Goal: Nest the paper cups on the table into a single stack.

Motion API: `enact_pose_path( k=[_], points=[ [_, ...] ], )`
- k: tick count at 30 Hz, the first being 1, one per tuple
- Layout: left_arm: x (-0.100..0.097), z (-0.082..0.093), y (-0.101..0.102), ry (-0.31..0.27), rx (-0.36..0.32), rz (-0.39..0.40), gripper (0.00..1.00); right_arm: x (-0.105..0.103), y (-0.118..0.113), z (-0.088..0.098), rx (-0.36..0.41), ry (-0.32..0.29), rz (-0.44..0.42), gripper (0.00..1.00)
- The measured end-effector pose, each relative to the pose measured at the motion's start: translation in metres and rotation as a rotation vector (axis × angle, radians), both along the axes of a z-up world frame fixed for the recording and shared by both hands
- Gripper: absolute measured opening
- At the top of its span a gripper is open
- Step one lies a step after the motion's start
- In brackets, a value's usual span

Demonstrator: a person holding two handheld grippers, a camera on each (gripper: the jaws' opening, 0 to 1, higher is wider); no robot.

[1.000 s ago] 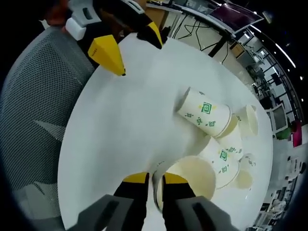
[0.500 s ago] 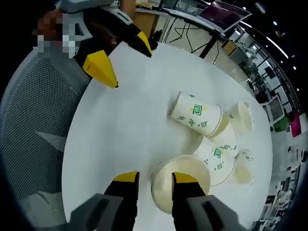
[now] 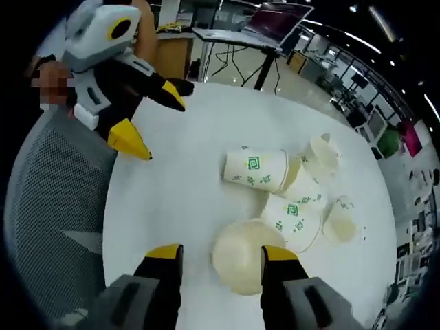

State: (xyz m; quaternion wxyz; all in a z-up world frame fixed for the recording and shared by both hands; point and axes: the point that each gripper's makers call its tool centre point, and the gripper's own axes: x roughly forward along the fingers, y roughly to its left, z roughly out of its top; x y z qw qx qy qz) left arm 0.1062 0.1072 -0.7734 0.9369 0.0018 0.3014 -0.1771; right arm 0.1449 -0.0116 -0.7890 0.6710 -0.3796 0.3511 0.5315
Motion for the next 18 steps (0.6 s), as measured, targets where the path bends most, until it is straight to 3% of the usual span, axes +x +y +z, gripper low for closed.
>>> enact_pose_path(
  k=[3,9,12,18],
  points=[
    [0.000,0.000,-0.001,0.000,-0.001,-0.004,0.53,0.003,0.000,0.004,0.053,-0.006,-0.050,0.48],
    [0.000,-0.002,-0.001,0.003,-0.006,-0.008,0.53,0.016,0.003,0.019,0.186,-0.023,-0.236,0.51],
    [0.000,-0.004,-0.002,0.005,-0.006,-0.013,0.53,0.018,0.002,0.027,0.214,-0.034,-0.272,0.54],
    [-0.003,-0.002,-0.007,0.012,-0.001,-0.026,0.53,0.022,0.003,0.052,0.361,-0.077,-0.349,0.57]
  ],
)
